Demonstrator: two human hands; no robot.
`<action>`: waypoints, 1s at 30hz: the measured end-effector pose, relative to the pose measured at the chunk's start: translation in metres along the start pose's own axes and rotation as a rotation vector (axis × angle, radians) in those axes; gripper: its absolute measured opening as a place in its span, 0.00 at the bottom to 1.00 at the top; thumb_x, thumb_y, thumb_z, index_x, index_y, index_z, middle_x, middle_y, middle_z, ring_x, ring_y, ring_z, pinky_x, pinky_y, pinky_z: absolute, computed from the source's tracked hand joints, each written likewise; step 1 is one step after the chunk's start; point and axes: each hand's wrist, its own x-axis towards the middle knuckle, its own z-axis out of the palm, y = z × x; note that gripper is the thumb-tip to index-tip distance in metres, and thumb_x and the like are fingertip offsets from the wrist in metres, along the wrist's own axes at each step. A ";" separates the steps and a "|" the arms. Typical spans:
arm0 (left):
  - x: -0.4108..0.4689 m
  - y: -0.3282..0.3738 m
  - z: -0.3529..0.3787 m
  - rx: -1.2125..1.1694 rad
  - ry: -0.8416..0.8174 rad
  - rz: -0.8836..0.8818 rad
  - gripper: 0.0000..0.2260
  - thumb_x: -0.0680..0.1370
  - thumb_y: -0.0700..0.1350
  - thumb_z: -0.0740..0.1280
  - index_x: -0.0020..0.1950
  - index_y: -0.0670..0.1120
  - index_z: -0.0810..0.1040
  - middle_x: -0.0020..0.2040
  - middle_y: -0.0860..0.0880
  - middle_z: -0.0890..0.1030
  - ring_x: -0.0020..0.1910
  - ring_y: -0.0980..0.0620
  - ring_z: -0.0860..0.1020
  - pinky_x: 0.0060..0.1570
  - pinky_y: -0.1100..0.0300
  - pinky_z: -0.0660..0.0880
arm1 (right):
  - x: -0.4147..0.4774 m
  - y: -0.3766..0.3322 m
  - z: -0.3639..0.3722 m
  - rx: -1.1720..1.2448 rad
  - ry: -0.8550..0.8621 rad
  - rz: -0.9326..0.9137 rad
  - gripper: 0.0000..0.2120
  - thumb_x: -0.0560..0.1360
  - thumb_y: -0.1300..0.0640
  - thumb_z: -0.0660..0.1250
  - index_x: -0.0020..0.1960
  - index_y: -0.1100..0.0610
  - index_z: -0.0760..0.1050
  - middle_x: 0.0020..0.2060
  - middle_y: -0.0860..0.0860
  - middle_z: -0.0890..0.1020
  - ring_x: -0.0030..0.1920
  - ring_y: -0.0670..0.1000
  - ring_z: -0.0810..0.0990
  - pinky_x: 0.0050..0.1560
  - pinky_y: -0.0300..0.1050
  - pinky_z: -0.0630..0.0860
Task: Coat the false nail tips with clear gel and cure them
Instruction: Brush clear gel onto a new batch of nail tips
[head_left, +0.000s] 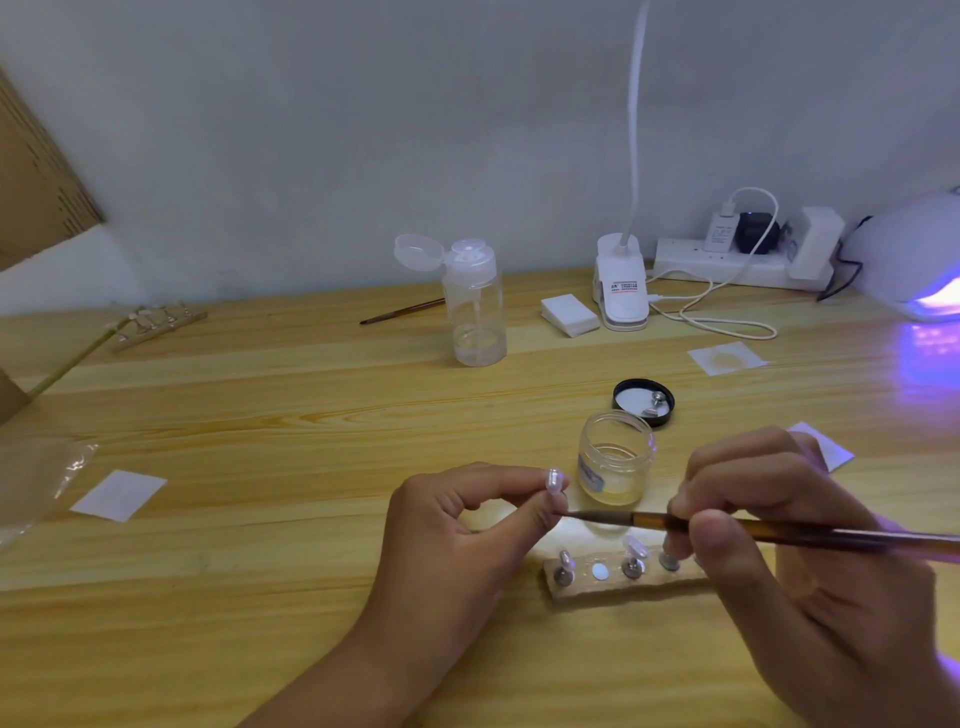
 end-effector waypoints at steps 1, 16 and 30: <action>0.000 0.000 0.000 0.003 0.001 -0.004 0.05 0.67 0.51 0.75 0.41 0.56 0.87 0.39 0.60 0.86 0.41 0.67 0.81 0.43 0.77 0.68 | 0.000 0.000 0.000 0.001 0.011 0.002 0.14 0.82 0.49 0.60 0.43 0.56 0.75 0.36 0.50 0.80 0.42 0.52 0.77 0.44 0.50 0.68; -0.001 0.000 -0.001 0.025 -0.014 -0.027 0.06 0.66 0.55 0.74 0.43 0.62 0.86 0.40 0.62 0.85 0.42 0.66 0.80 0.42 0.73 0.67 | 0.000 0.000 0.001 -0.005 0.015 0.004 0.12 0.82 0.48 0.60 0.44 0.53 0.75 0.37 0.47 0.80 0.42 0.50 0.78 0.44 0.52 0.69; -0.001 -0.002 -0.001 0.017 -0.028 -0.020 0.06 0.67 0.56 0.73 0.42 0.64 0.85 0.41 0.63 0.85 0.41 0.66 0.79 0.41 0.74 0.67 | -0.001 -0.001 0.003 0.001 0.002 0.038 0.10 0.82 0.46 0.61 0.47 0.50 0.75 0.40 0.43 0.79 0.44 0.49 0.78 0.44 0.52 0.70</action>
